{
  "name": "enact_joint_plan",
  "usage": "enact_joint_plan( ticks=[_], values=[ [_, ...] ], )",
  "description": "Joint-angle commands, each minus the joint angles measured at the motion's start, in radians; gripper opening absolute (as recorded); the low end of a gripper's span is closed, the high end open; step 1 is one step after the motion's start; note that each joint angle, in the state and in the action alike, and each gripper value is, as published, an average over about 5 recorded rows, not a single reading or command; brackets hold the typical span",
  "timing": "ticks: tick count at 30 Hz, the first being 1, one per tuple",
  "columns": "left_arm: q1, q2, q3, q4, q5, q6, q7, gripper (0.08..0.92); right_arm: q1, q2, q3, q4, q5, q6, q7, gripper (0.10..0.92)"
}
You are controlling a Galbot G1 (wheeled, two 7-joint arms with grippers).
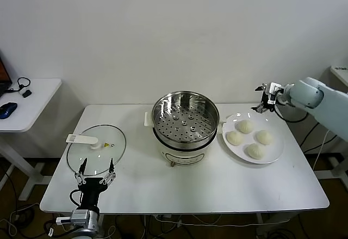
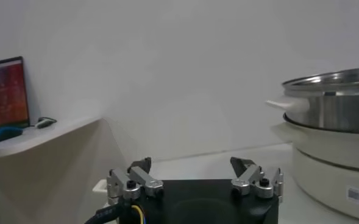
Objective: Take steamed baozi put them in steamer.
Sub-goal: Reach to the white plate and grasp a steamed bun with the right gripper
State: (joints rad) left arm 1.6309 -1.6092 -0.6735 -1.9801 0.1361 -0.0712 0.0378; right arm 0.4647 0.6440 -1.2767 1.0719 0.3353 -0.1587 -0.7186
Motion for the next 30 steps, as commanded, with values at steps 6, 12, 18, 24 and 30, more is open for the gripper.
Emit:
enact_joint_plan(
  ticks=[6,12,18,24,30],
  values=[
    [-0.005,-0.049,0.003,0.017,0.009,-0.010,0.002,0.823,0.121,0.202,-0.243,-0.350,0.035,0.231,-0.349,0.823],
    [-0.009,-0.049,0.002,0.036,0.013,-0.018,0.002,0.823,0.018,0.264,-0.176,-0.434,0.063,0.232,-0.367,0.823],
    [-0.010,-0.049,-0.002,0.049,0.012,-0.025,0.001,0.823,-0.067,0.315,-0.055,-0.566,-0.013,0.253,-0.369,0.823],
    [-0.014,-0.049,-0.002,0.065,0.014,-0.030,0.001,0.823,-0.135,0.340,0.049,-0.633,-0.090,0.272,-0.383,0.823],
    [-0.021,-0.049,-0.002,0.074,0.014,-0.030,0.002,0.823,-0.207,0.356,0.142,-0.659,-0.122,0.274,-0.385,0.823]
  ],
)
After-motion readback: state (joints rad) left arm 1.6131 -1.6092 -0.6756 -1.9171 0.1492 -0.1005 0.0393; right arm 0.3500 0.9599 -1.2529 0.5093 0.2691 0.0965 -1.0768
